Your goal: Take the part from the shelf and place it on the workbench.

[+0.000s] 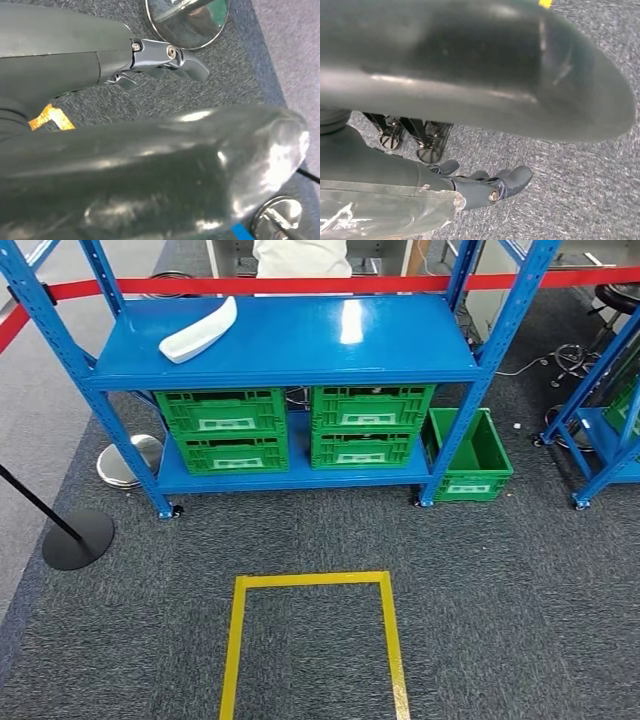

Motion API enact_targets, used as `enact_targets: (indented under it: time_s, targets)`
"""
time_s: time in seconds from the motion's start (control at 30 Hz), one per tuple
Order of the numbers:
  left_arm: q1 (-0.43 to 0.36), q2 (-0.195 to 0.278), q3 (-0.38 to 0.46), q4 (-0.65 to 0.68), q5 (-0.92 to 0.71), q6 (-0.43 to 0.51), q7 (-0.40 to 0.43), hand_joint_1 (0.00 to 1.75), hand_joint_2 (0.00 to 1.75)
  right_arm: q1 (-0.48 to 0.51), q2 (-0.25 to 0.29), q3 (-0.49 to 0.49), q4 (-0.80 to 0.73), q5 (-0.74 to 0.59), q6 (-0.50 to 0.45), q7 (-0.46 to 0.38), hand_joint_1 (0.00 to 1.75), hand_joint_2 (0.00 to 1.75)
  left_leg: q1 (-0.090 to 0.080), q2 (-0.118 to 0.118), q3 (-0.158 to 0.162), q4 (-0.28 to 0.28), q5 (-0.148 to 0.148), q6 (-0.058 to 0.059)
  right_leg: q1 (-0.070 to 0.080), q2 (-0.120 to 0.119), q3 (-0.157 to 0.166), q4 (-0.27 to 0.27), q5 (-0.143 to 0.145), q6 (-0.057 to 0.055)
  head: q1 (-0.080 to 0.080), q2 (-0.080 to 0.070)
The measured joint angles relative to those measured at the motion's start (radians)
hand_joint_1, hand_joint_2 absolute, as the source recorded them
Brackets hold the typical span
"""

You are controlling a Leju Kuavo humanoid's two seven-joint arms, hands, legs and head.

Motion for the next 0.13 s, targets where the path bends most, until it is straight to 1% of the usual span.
enact_targets:
  time_s: [0.03, 0.07, 0.1, 0.13]
  targets:
    - [0.002, 0.0, 0.0, 0.0, -0.001, 0.0, 0.0, 0.0, 0.0, -0.001, 0.0, 0.008, 0.0, 0.006, -0.003, 0.004, 0.0, 1.31, -0.001, 0.003, 0.0, 0.0, -0.001, 0.003, 0.0, -0.01, -0.033, 0.073, -0.035, 0.002, 0.002, 0.0]
    - [0.003, 0.0, 0.0, 0.001, -0.002, 0.0, 0.0, 0.0, 0.0, -0.002, 0.001, 0.015, 0.0, 0.011, -0.006, 0.006, 0.0, 1.75, -0.003, 0.006, 0.0, 0.0, -0.001, 0.003, 0.0, -0.014, -0.061, 0.133, -0.058, 0.003, 0.002, 0.0]
    - [0.003, 0.0, 0.0, 0.001, -0.003, -0.001, 0.0, 0.0, 0.0, -0.001, 0.001, 0.022, 0.0, 0.015, -0.008, 0.008, 0.0, 1.75, -0.003, 0.009, 0.001, 0.001, -0.002, 0.004, 0.0, -0.015, -0.073, 0.163, -0.062, 0.003, 0.002, 0.0]
    - [0.003, 0.0, 0.0, 0.002, -0.003, -0.001, 0.0, 0.0, 0.0, -0.001, 0.001, 0.025, 0.0, 0.017, -0.009, 0.008, 0.0, 1.75, -0.004, 0.01, 0.001, 0.001, -0.002, 0.004, 0.0, -0.015, -0.079, 0.176, -0.063, 0.003, 0.002, 0.0]
